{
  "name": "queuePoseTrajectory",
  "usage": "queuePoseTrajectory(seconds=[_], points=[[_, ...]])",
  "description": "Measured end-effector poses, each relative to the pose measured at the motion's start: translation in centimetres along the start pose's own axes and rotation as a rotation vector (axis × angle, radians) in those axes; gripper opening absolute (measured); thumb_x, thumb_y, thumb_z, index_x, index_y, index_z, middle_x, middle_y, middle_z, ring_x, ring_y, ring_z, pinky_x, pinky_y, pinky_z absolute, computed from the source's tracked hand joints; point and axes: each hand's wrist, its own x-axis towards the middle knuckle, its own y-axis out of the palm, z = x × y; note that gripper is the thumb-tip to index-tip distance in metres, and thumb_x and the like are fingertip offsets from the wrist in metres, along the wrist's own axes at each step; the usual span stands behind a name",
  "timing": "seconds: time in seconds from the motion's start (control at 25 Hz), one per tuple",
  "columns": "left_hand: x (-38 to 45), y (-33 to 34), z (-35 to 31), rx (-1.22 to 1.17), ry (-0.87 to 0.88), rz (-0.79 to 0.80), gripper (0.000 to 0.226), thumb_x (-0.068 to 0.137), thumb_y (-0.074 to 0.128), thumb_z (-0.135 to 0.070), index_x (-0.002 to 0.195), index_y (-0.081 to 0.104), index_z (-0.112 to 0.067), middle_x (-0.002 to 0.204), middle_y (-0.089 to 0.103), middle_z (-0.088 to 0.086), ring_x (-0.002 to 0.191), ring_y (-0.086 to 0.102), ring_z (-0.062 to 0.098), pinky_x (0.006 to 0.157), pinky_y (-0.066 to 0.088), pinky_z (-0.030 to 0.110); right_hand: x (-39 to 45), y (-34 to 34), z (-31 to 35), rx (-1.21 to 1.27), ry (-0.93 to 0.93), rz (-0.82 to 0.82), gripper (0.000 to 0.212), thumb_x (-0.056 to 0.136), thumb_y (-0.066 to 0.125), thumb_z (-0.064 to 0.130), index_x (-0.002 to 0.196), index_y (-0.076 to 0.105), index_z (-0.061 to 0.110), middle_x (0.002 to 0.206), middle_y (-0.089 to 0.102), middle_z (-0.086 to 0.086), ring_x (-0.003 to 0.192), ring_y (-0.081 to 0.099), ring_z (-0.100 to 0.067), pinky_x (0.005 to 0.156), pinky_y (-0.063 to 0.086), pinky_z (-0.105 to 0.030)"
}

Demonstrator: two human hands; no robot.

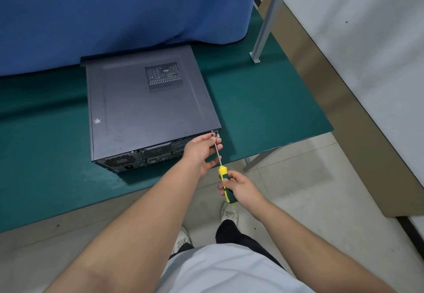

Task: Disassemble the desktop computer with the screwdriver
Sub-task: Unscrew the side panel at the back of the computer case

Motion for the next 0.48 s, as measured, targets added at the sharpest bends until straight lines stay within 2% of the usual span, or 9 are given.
queuePoseTrajectory(seconds=[0.16,0.48], points=[[1.2,0.2,0.5,-0.024,-0.022,-0.026,0.018,0.099,0.066,-0.009,0.114,0.07,-0.019,0.098,0.08,-0.001,0.096,0.077,0.017,0.088,0.059,0.047,0.4,-0.6,-0.1,0.027,0.025,0.015,0.014,0.107,0.048,0.012,0.114,0.059,0.014,0.092,0.067,-0.004,0.081,0.062,-0.018,0.077,0.048,-0.031],[1.3,0.0,1.0,-0.097,0.0,0.014,0.019,0.098,0.069,-0.012,0.115,0.069,-0.019,0.104,0.08,-0.002,0.1,0.076,0.016,0.082,0.06,0.044,0.6,-1.3,0.1,-0.014,-0.004,0.013,0.02,0.107,0.048,0.014,0.123,0.06,0.012,0.098,0.068,-0.002,0.086,0.064,-0.014,0.086,0.049,-0.032]])
